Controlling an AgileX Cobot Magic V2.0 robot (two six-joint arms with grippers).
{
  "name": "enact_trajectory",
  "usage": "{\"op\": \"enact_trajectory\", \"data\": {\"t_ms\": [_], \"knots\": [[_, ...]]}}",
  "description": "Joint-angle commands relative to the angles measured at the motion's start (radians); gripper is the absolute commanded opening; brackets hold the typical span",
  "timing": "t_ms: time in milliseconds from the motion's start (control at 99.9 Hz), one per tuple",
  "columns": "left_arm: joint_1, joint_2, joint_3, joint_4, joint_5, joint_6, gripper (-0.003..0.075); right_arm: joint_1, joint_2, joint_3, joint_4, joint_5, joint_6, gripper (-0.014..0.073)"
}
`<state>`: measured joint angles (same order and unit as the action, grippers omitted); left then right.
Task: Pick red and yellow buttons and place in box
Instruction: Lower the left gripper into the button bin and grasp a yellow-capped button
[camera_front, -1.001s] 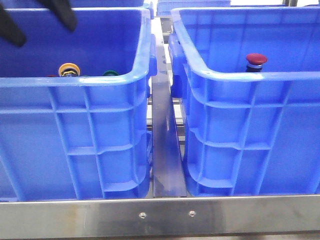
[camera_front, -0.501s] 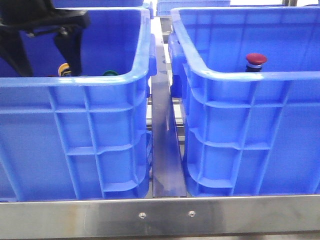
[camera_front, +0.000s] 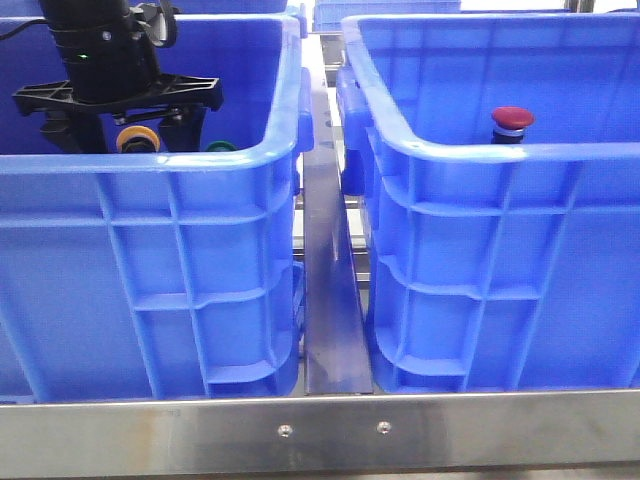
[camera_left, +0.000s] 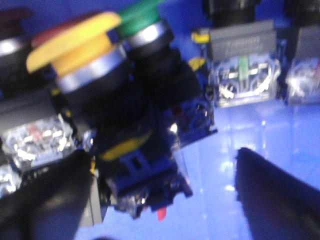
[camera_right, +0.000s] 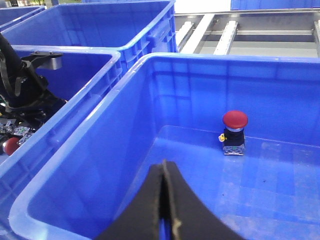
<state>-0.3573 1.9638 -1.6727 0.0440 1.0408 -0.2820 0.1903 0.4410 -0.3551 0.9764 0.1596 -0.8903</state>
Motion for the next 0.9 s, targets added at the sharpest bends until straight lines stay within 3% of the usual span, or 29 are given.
{"op": "enact_trajectory", "data": {"t_ms": [0,120,230,651,891], "knots": [[0.002,-0.053,-0.034,0.003,-0.036,-0.01,0.0383,-0.003,0.001,-0.026,0.006,-0.034,-0.006,-0.0069],[0.002,-0.053,-0.034,0.01,-0.037,-0.01,0.0197,-0.003,0.001,-0.026,0.006,-0.032,-0.006,-0.0069],[0.002,-0.053,-0.034,0.01,-0.037,-0.01,0.0115,-0.003,0.001,-0.026,0.006,-0.032,-0.006,-0.0069],[0.0,-0.111,-0.026,0.029,-0.044,-0.011,0.0112,-0.003,0.001,-0.026,0.006,-0.032,-0.006,-0.0069],[-0.01,-0.26,0.113,0.034,-0.089,-0.011,0.0112,-0.003,0.001,-0.026,0.006,-0.032,-0.006,-0.0069]]}}
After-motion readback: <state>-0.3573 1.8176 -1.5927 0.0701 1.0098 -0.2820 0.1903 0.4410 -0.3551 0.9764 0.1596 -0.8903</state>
